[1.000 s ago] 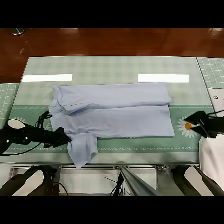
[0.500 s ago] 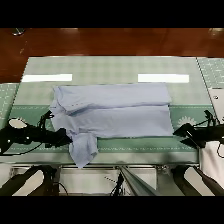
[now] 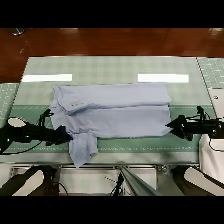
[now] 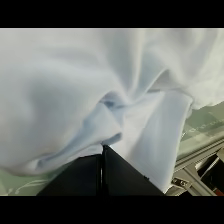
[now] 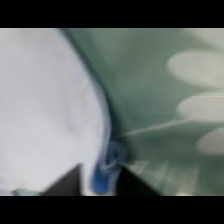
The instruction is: Fold the shirts.
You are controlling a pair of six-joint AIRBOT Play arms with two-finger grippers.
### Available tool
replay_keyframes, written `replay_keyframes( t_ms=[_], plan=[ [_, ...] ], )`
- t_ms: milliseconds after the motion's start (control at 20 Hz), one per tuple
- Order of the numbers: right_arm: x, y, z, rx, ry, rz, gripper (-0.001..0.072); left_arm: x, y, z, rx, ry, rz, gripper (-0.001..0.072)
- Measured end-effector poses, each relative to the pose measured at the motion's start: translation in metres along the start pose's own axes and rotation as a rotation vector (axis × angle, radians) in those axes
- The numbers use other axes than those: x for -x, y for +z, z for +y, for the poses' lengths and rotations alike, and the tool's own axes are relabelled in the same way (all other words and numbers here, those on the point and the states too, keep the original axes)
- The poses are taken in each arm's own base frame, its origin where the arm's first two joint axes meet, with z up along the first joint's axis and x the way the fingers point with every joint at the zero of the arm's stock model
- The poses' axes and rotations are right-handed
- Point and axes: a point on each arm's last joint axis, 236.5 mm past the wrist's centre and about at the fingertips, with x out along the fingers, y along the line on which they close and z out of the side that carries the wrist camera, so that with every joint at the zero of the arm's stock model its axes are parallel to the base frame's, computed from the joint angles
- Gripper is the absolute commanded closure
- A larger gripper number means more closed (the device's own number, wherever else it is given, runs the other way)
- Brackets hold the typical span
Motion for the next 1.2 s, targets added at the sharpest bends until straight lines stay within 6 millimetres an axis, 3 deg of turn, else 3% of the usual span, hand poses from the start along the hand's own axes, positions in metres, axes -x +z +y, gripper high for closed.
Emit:
replay_keyframes(
  t_ms=[250,650,950,1200],
  plan=[
    [0.011,0.013,0.025,0.097,0.068,-0.005,0.0681,0.024,0.034,-0.02,-0.071,-0.002,-0.086,0.0687],
    [0.058,0.069,0.077,0.217,0.121,-0.129,0.0681,0.066,0.119,-0.062,-0.123,-0.045,-0.213,0.0687],
    [0.042,0.102,0.116,0.287,0.126,-0.112,0.0681,0.075,0.182,-0.094,-0.11,-0.13,-0.223,0.0687],
    [0.029,0.143,0.148,0.314,0.127,-0.124,0.0681,0.088,0.226,-0.104,-0.092,-0.153,-0.259,0.0687]
  ],
)
